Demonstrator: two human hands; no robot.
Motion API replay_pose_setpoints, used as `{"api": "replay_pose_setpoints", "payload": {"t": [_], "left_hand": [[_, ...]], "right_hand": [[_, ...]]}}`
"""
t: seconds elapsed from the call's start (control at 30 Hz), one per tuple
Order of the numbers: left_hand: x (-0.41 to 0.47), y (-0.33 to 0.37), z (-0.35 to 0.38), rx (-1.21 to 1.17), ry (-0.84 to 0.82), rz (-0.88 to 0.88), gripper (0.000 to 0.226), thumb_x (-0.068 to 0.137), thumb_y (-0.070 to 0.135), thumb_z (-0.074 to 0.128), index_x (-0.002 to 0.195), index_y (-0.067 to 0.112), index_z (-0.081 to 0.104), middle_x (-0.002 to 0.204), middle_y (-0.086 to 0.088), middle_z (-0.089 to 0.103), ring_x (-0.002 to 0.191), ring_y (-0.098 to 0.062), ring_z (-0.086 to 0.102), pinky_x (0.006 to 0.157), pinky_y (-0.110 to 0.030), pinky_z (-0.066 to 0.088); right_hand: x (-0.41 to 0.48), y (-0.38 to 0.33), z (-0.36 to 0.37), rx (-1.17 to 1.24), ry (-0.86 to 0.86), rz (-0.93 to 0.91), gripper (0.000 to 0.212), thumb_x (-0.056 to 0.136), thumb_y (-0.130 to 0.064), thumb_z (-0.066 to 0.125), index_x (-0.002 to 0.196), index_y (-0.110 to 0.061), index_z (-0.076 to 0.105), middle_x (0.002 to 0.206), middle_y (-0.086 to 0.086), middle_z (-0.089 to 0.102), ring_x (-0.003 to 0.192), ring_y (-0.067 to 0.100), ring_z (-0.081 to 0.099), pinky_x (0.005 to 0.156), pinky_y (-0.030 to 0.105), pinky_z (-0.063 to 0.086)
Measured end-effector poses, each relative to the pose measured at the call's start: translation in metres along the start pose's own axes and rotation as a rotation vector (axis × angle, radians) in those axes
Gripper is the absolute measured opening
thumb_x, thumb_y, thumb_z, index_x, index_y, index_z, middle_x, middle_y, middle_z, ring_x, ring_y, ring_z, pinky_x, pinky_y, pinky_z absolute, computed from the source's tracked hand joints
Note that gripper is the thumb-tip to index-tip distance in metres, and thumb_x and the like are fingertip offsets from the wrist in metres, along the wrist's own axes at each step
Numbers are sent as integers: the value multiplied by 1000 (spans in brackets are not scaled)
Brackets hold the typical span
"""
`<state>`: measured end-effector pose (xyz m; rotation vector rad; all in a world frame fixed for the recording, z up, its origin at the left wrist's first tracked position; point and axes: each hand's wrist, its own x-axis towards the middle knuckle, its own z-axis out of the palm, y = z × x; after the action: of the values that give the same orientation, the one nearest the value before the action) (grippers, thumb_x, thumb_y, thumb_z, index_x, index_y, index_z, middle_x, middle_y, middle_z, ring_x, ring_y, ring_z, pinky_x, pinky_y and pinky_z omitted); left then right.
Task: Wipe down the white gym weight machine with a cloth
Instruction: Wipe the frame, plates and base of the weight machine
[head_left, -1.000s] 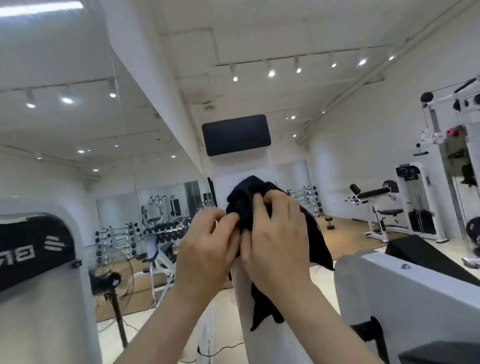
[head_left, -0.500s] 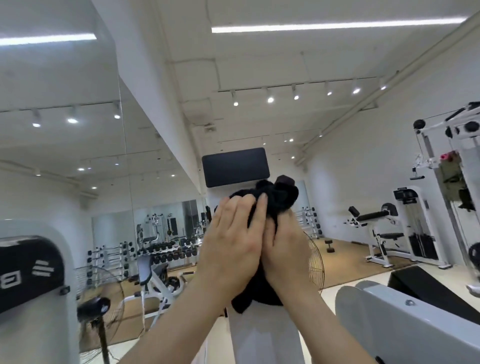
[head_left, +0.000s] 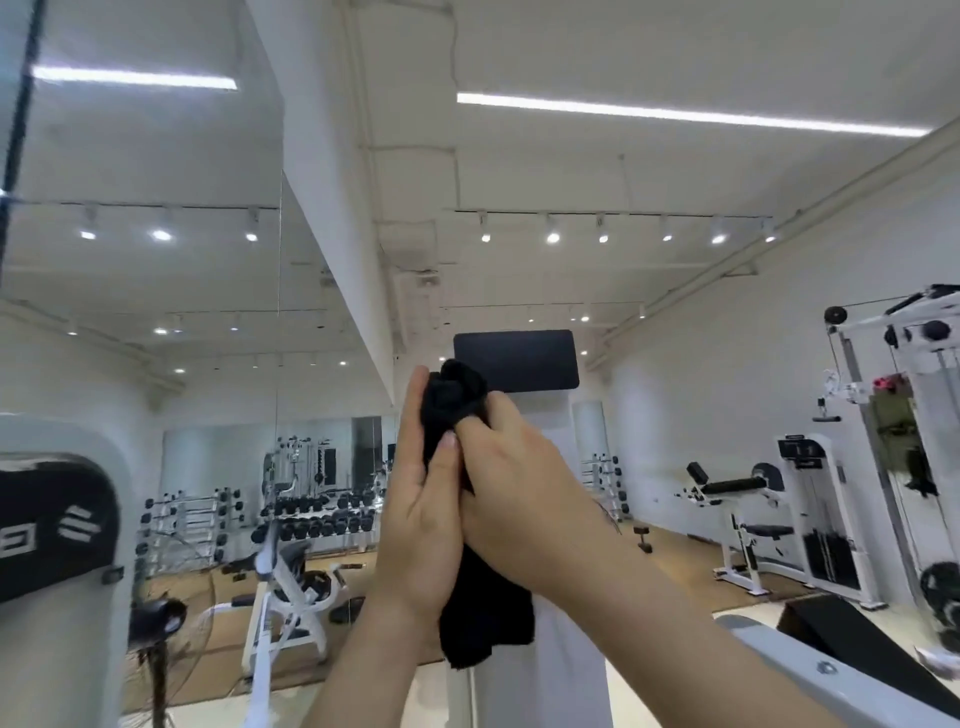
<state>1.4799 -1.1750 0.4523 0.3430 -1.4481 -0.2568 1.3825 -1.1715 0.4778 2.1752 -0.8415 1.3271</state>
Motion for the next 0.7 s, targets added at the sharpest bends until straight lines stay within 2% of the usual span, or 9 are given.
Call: {"api": "replay_pose_setpoints", "payload": {"t": [0.1, 0.17, 0.23, 0.33, 0.4, 0.47, 0.53, 0.6, 0.7], "left_hand": [[33, -15, 0, -76, 240, -59, 42, 100, 9, 45, 130, 37, 57, 120, 15, 67, 114, -6, 61, 97, -25, 47], [57, -27, 2, 41, 365, -89, 33, 95, 6, 51, 117, 25, 66, 106, 6, 72, 104, -15, 66, 89, -29, 53], [83, -37, -1, 103, 401, -84, 28, 91, 6, 58, 102, 31, 64, 95, 7, 71, 93, -17, 67, 80, -26, 53], [123, -55, -16, 259, 316, -137, 20, 90, 14, 63, 98, 33, 60, 98, 5, 69, 95, -20, 65, 85, -34, 52], [136, -63, -18, 217, 232, -192, 17, 94, 15, 59, 110, 15, 66, 105, -4, 70, 103, -24, 63, 94, -39, 49], [128, -62, -12, 47, 127, -185, 23, 100, 16, 50, 115, 10, 66, 108, -3, 69, 107, -21, 62, 95, -33, 48], [109, -55, -5, -5, 38, -26, 30, 104, 24, 41, 125, 15, 62, 123, 4, 65, 119, -11, 57, 104, -29, 43], [105, -49, 1, -16, -20, 194, 37, 103, 26, 36, 128, 15, 59, 130, 3, 61, 125, -8, 52, 108, -28, 38], [129, -31, 2, 86, -114, 241, 39, 95, 28, 37, 96, 3, 68, 95, -4, 69, 92, -8, 62, 81, -26, 47]], "right_hand": [[10, -1, -11, -130, 78, -119, 16, 89, -22, 48, 98, -16, 59, 100, 1, 52, 83, 23, 52, 65, 32, 39], [23, 7, -17, -193, 262, -142, 30, 85, -30, 52, 111, -21, 65, 109, -1, 55, 98, 20, 52, 80, 34, 41], [40, 20, -19, -291, 257, -110, 44, 89, -42, 48, 131, -28, 55, 130, -4, 50, 122, 17, 43, 99, 37, 30], [59, 41, -9, -305, 230, -61, 52, 93, -53, 35, 136, -31, 51, 130, -11, 57, 125, 10, 46, 105, 29, 21], [61, 56, -3, -107, 393, -36, 45, 95, -45, 34, 119, -24, 66, 113, -11, 66, 110, 8, 55, 100, 25, 30], [61, 66, 4, 138, 543, 53, 35, 98, -34, 38, 108, -21, 69, 105, -11, 64, 102, -2, 53, 92, 17, 37], [59, 72, 11, 275, 631, 107, 32, 97, -27, 40, 112, -22, 68, 103, -14, 58, 99, -8, 51, 85, 6, 36], [60, 74, 14, 381, 653, 132, 32, 97, -29, 39, 117, -28, 63, 105, -18, 58, 101, -7, 54, 86, 7, 38], [61, 78, 15, 456, 635, 146, 32, 97, -36, 39, 123, -35, 57, 111, -22, 60, 108, -3, 55, 91, 13, 43]]}}
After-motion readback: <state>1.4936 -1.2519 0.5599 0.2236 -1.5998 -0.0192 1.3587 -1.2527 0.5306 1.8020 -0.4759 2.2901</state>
